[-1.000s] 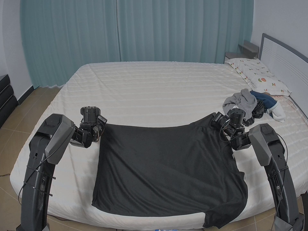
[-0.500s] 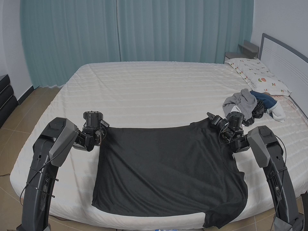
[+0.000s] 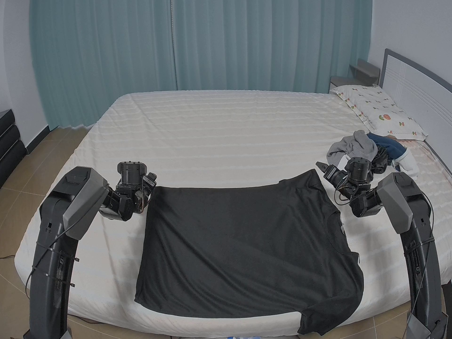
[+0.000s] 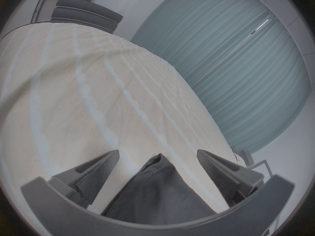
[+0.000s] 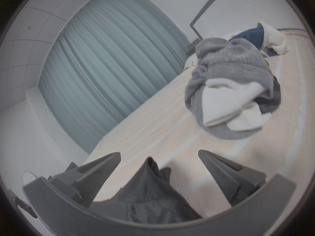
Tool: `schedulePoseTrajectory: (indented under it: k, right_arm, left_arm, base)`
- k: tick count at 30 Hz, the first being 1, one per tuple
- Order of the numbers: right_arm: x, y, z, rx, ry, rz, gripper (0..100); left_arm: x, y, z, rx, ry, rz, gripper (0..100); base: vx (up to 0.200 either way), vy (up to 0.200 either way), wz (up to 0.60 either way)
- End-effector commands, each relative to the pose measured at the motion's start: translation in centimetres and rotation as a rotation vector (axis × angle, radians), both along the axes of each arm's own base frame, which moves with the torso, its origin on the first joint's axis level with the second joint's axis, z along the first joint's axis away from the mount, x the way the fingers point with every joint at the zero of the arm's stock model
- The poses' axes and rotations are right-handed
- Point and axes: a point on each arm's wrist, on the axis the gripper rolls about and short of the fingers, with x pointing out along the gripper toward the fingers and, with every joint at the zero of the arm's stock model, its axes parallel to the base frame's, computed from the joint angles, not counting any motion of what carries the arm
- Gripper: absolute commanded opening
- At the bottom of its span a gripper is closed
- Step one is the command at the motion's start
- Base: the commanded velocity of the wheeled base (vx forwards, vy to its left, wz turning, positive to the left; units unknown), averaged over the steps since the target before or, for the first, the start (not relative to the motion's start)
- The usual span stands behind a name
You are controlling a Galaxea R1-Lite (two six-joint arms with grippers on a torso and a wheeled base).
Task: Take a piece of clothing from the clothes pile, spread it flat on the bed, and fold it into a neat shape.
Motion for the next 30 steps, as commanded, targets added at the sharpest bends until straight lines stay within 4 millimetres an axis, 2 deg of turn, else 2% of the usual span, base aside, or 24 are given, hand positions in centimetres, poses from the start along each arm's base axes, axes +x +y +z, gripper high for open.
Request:
schedulePoseTrajectory:
  k: [1, 4, 5, 7, 8, 13, 19, 24, 25, 30]
  right_arm:
    - [-3.8, -1.1, 2.3, 0.024, 0.114, 0.066, 100]
    - [-4.6, -1.5, 1.8, 0.036, 0.151, 0.094, 100]
    - [-5.0, -2.0, 1.1, 0.041, 0.172, 0.129, 100]
    - [-4.9, -2.2, 0.9, 0.041, 0.173, 0.126, 100]
    - [-4.4, -2.6, 0.4, 0.032, 0.167, 0.121, 100]
    - [-3.3, -2.6, -0.6, -0.007, 0.164, 0.133, 100]
    - [-1.9, -2.0, -2.8, -0.066, 0.164, 0.158, 100]
    - [-1.7, -1.1, -4.1, -0.087, 0.168, 0.173, 100]
    - [-1.7, -1.2, -4.2, -0.091, 0.166, 0.172, 0]
    - [-1.5, -0.8, -3.3, -0.112, 0.101, 0.166, 0]
  left_arm:
    - [-3.4, 0.6, 3.4, -0.008, 0.039, 0.003, 100]
    - [-4.3, 0.7, 3.3, -0.013, 0.064, -0.008, 100]
    - [-5.6, 0.8, 2.9, -0.024, 0.106, -0.026, 100]
    - [-6.2, 0.7, 2.8, -0.032, 0.116, -0.024, 100]
    - [-7.1, 0.5, 2.5, -0.06, 0.122, -0.022, 100]
    - [-8.5, 0.0, 1.8, -0.136, 0.137, -0.056, 100]
    - [-9.2, -0.6, 1.3, -0.161, 0.131, -0.077, 100]
    - [-9.5, -0.7, 0.9, -0.155, 0.133, -0.082, 100]
    - [-9.5, -0.6, 0.9, -0.155, 0.132, -0.08, 100]
    - [-9.6, -0.6, 1.0, -0.161, 0.131, -0.079, 100]
  base:
    - [0.0, 0.0, 0.0]
    - [0.0, 0.0, 0.0]
    - [0.0, 0.0, 0.0]
    - [0.0, 0.0, 0.0]
    - [0.0, 0.0, 0.0]
    - [0.0, 0.0, 0.0]
    - [0.0, 0.0, 0.0]
    - [0.0, 0.0, 0.0]
    - [0.0, 0.0, 0.0]
    - [0.0, 0.0, 0.0]
